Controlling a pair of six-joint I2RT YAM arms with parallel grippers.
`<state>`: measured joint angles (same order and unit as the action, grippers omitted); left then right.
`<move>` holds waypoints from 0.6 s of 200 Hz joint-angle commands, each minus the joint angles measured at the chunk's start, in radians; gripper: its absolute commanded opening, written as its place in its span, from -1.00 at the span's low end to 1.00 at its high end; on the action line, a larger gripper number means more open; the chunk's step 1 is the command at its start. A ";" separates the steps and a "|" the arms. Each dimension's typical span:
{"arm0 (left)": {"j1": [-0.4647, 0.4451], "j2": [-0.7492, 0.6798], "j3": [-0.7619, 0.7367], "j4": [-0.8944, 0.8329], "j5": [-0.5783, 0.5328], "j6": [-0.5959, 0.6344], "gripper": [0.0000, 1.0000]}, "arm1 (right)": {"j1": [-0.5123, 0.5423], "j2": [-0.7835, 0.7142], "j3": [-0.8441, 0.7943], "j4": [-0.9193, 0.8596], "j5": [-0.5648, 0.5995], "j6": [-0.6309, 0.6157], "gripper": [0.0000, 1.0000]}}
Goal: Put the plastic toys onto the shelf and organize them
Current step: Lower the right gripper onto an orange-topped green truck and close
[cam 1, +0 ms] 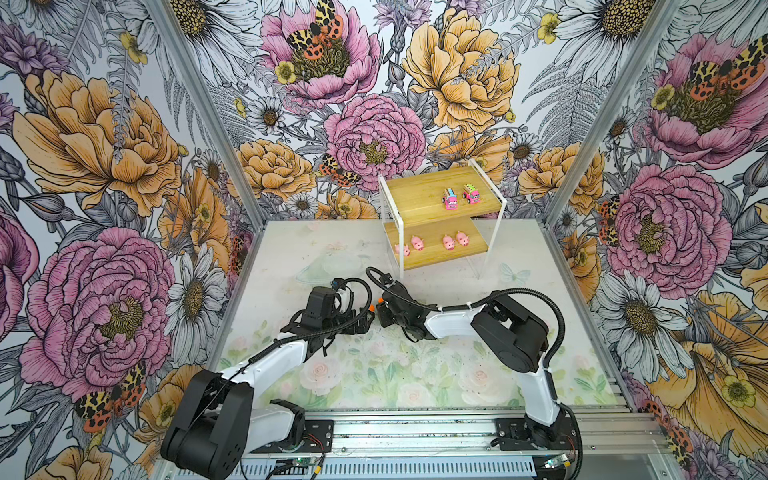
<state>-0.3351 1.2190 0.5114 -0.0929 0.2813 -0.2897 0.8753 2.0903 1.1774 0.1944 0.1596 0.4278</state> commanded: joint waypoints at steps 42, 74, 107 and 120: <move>0.014 -0.003 -0.011 0.016 -0.015 -0.007 0.97 | 0.005 -0.144 -0.055 -0.030 -0.109 -0.056 -0.62; 0.016 0.006 -0.011 0.018 -0.009 -0.006 0.97 | 0.006 -0.304 -0.079 -0.174 -0.205 -0.077 -0.63; 0.021 0.009 -0.010 0.020 -0.001 -0.009 0.98 | 0.000 -0.506 -0.065 -0.350 -0.305 -0.088 -0.64; 0.022 0.008 -0.011 0.021 0.001 -0.009 0.98 | -0.003 -0.578 -0.033 -0.430 -0.311 -0.096 -0.64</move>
<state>-0.3237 1.2217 0.5114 -0.0921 0.2813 -0.2897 0.8764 1.6356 1.1027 -0.0658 -0.0803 0.3592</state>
